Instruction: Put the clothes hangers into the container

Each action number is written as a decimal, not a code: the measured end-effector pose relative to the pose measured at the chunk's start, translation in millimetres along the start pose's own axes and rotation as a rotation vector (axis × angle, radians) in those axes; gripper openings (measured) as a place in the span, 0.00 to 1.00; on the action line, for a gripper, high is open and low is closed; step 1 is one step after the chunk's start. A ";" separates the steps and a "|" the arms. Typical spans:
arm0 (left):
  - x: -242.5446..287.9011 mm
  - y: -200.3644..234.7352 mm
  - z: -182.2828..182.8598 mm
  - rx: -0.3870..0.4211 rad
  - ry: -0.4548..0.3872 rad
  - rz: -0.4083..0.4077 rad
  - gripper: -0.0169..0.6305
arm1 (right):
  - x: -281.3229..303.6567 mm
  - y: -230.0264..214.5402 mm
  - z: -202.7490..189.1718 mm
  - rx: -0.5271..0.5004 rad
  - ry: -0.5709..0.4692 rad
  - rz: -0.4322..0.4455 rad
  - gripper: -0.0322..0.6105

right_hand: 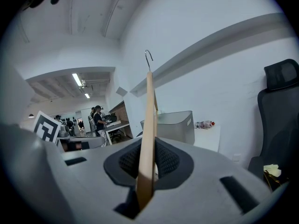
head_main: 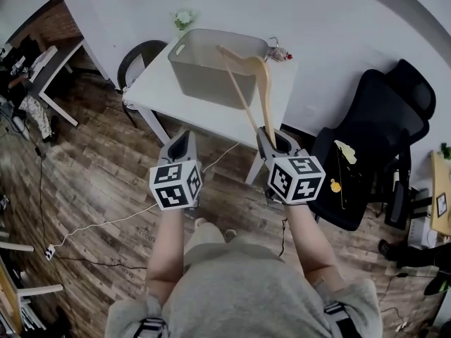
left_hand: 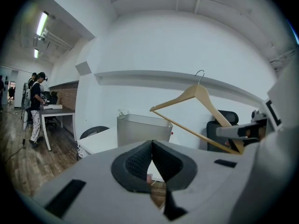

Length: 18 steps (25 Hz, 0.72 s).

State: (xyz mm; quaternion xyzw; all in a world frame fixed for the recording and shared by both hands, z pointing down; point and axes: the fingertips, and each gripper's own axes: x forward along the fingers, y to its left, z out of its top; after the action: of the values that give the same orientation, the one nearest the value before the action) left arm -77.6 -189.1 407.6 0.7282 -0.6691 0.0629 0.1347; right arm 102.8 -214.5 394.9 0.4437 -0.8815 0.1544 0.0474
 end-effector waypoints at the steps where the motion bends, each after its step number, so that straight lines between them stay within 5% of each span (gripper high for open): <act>1: 2.0 0.5 1.4 0.002 0.001 0.002 0.04 | 1.9 -1.4 2.4 0.000 0.001 0.001 0.11; 18: 98.3 39.0 40.8 -0.010 -0.016 -0.036 0.04 | 93.3 -37.3 48.8 -0.085 0.079 0.008 0.11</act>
State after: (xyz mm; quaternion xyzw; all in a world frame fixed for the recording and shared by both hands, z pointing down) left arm -110.4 -297.3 399.7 0.7400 -0.6571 0.0513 0.1341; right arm 79.0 -322.3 377.8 0.4314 -0.8864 0.1343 0.1006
